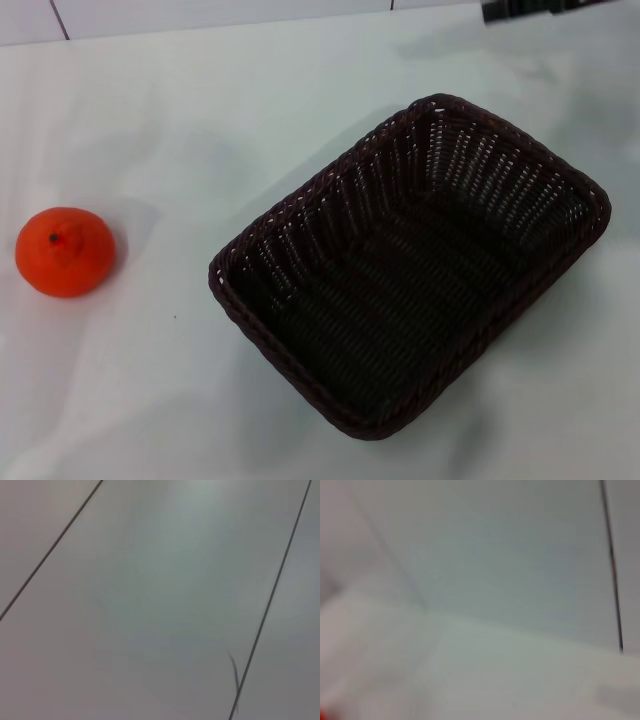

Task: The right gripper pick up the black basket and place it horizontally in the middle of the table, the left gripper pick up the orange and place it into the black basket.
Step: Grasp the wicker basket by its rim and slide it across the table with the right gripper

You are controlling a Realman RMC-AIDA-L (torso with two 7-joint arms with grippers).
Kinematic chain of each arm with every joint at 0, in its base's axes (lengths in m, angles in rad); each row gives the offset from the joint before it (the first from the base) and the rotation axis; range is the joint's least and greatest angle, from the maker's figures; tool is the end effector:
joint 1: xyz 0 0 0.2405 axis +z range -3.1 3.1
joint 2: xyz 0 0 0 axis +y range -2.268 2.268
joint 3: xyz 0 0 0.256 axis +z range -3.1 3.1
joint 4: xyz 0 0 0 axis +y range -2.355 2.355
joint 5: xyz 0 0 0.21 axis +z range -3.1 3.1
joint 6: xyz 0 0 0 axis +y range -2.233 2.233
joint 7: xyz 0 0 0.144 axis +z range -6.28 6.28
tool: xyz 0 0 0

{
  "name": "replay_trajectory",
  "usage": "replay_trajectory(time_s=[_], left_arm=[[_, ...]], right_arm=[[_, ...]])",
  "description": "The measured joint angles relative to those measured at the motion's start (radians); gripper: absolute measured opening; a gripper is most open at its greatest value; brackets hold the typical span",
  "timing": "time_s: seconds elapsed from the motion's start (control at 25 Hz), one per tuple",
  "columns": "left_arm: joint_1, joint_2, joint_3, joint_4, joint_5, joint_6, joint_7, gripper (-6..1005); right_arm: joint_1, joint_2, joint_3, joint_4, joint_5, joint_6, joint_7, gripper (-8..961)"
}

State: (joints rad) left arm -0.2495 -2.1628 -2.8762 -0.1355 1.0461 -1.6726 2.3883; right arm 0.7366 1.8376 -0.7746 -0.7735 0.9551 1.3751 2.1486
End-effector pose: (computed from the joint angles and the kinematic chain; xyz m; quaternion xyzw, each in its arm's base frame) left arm -0.3512 0.2393 0.0461 -0.5299 -0.2718 -0.5362 0.5983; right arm 0.2386 0.4295 0.1097 -0.4056 -0.8769 -0.2288 0.1188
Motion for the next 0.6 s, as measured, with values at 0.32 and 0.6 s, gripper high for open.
replay_trajectory(time_s=[0.32, 0.6], left_arm=[[-0.014, 0.001, 0.000, -0.006, 0.000, 0.028, 0.000, 756], [-0.022, 0.003, 0.000, -0.007, 0.000, 0.031, 0.000, 754]], right_arm=[[0.049, 0.000, 0.008, -0.141, -0.258, 0.252, 0.065, 803], [0.068, 0.033, -0.012, -0.135, -0.365, 0.268, 0.066, 804]])
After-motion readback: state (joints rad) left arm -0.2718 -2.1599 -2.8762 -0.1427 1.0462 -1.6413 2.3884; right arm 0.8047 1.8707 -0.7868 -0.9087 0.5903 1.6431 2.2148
